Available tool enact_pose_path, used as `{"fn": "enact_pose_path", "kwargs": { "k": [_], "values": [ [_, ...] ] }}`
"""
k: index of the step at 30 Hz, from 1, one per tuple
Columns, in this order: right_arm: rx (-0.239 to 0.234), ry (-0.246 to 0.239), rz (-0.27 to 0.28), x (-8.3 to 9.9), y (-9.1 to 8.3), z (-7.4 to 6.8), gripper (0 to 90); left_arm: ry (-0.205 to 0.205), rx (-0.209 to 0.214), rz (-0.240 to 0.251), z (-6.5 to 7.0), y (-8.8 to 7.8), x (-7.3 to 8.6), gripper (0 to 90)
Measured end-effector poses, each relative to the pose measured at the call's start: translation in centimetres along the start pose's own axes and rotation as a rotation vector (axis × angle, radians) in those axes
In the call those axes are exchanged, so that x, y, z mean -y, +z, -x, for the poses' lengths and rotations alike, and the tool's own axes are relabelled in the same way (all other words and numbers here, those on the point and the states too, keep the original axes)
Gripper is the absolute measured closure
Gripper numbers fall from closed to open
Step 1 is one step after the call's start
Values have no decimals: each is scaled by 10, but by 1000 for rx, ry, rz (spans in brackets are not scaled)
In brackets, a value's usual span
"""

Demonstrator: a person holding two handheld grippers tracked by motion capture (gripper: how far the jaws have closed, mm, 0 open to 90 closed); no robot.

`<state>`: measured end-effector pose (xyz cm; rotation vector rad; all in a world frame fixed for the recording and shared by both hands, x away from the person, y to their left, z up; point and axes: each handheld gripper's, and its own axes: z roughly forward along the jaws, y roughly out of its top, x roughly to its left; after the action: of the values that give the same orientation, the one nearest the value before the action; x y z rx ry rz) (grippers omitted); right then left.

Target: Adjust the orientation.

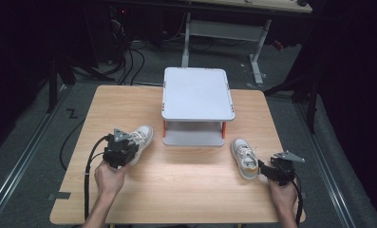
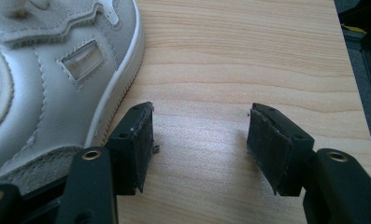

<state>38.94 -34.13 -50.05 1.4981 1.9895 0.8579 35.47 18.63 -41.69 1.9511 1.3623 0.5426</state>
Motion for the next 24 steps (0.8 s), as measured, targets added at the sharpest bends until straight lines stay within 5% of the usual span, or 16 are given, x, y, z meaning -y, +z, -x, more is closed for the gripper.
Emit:
{"fn": "enact_pose_path", "kwargs": {
  "k": [9,24],
  "values": [
    [0,0,0,0,0,0,408,52,53,2,35,-9,8,858],
    [0,0,0,0,0,0,408,107,122,8,68,-7,-3,858]
  ]
}}
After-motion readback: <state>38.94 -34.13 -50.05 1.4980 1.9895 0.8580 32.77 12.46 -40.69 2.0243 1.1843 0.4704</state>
